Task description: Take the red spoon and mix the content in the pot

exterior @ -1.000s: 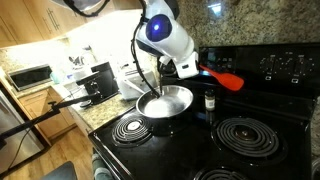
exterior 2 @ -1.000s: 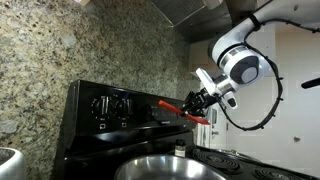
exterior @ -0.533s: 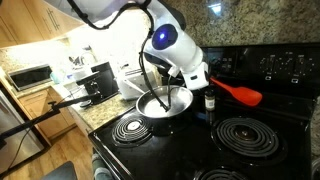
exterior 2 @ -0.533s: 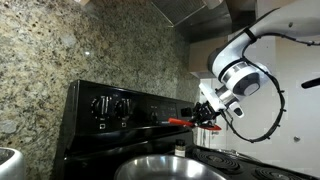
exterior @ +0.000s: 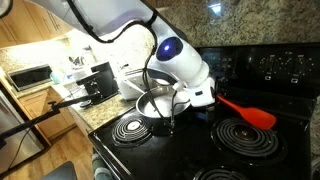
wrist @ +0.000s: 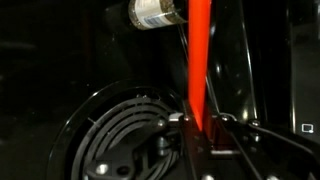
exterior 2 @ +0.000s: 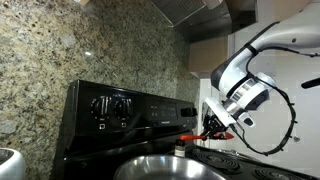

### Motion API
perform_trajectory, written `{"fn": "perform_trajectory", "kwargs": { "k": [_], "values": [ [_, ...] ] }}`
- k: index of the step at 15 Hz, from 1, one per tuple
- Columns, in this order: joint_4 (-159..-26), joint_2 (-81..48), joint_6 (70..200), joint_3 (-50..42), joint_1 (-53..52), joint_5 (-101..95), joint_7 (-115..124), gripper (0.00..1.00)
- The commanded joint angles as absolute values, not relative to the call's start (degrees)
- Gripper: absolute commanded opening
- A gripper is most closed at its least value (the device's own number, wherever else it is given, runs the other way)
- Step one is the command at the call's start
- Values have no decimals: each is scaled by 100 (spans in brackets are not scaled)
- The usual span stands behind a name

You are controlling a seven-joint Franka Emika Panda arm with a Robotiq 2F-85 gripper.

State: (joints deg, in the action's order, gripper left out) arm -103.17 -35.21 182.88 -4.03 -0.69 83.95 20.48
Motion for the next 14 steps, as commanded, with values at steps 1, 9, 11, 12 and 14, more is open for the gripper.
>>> {"fn": "perform_trajectory", "kwargs": {
  "k": [1,9,11,12,14],
  "values": [
    [-10783,-3250,17973,-641,-212,7884,2629,4],
    [-11282,-3190,17235,-1801,-971,6020,4289,4],
    [-11317,-3252,17056,-2259,-1269,5539,4753,4],
    [-11323,-3275,16910,-2452,-1390,5337,4945,4],
    [-11332,-3307,16679,-2817,-1644,4967,5314,4]
  ]
}}
